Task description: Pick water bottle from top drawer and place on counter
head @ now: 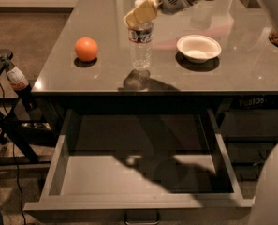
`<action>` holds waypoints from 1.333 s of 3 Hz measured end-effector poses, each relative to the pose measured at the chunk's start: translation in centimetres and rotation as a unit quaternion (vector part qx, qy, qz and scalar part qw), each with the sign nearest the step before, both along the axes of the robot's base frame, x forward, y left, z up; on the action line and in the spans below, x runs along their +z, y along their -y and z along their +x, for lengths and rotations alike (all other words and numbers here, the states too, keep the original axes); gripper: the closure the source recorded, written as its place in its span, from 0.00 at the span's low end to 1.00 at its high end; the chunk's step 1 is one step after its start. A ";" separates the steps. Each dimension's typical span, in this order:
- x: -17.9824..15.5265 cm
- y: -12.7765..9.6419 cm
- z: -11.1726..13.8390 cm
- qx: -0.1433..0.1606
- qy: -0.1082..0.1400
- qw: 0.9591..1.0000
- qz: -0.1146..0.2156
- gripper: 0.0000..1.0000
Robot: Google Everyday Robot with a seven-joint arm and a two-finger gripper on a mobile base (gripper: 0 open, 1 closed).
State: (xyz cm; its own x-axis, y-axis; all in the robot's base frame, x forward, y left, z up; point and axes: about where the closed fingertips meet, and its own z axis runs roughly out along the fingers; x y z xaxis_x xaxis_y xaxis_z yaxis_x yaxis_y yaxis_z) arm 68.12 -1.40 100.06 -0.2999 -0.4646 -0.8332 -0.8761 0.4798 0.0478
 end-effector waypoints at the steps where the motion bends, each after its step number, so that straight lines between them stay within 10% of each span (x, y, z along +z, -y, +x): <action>1: -1.3 1.0 0.9 -0.011 -0.014 1.000 0.000 1.00; 3: -3.4 2.5 1.1 -0.025 -0.027 0.999 0.008 1.00; 4: -3.5 2.5 1.1 -0.025 -0.027 0.999 0.008 0.81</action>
Offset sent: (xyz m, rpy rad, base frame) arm 0.0174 -0.0342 -0.0336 0.0081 0.0544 -0.0714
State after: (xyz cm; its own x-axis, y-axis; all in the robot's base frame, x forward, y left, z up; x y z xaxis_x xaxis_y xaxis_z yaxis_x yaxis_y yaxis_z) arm 69.21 -3.94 96.61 -0.3678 -0.4352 -0.8218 -0.8469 0.5217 0.1027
